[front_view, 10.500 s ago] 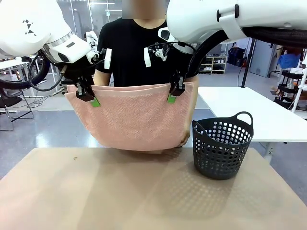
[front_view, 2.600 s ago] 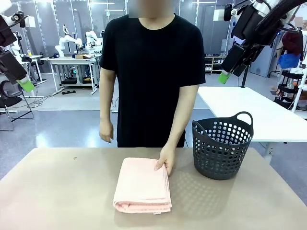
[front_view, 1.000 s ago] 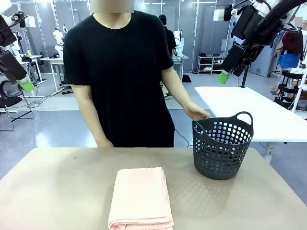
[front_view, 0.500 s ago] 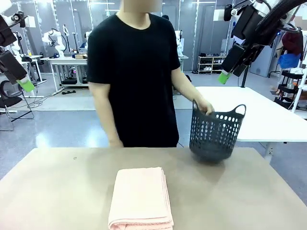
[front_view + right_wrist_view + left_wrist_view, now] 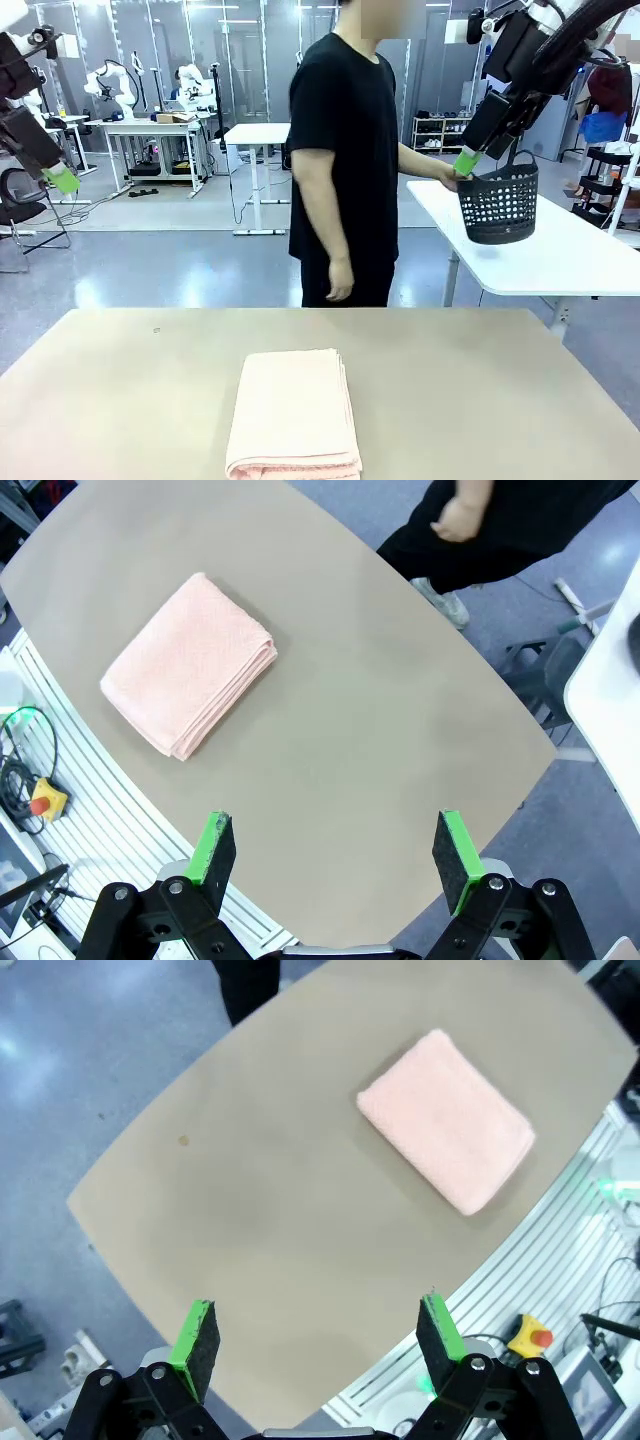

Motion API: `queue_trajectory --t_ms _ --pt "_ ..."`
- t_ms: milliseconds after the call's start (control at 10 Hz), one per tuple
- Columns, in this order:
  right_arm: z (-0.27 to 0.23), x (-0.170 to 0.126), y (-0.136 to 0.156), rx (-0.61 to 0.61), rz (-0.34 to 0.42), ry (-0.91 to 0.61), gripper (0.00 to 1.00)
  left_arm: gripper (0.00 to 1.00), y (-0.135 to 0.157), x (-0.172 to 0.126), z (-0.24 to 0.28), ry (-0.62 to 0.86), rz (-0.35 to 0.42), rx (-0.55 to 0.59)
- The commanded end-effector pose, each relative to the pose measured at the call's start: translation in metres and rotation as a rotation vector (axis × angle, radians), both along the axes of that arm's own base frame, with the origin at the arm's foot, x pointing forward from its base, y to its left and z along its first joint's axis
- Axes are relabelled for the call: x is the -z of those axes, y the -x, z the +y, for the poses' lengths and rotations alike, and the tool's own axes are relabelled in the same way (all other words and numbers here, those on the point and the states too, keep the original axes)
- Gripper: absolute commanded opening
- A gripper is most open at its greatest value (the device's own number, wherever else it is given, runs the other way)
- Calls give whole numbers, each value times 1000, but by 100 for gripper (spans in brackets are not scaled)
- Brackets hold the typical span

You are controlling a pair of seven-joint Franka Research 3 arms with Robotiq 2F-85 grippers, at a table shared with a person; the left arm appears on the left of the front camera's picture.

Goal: Fold the towel.
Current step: Pick up the 100 cm Hotel Towel and place it on the left side of the table.

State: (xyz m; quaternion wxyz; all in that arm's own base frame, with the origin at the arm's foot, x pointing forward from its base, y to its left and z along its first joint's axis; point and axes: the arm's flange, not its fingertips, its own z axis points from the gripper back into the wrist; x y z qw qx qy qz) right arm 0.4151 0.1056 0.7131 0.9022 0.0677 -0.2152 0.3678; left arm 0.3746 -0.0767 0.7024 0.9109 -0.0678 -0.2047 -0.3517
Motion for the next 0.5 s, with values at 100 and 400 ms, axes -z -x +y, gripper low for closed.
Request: queue_trajectory --t_ms 100,400 --pt "-1 -1 1 2 2 1 100 100 -6 71 -36 252 91 -69" --pt "-1 -1 1 2 2 1 100 100 -19 159 -68 396 165 -126"
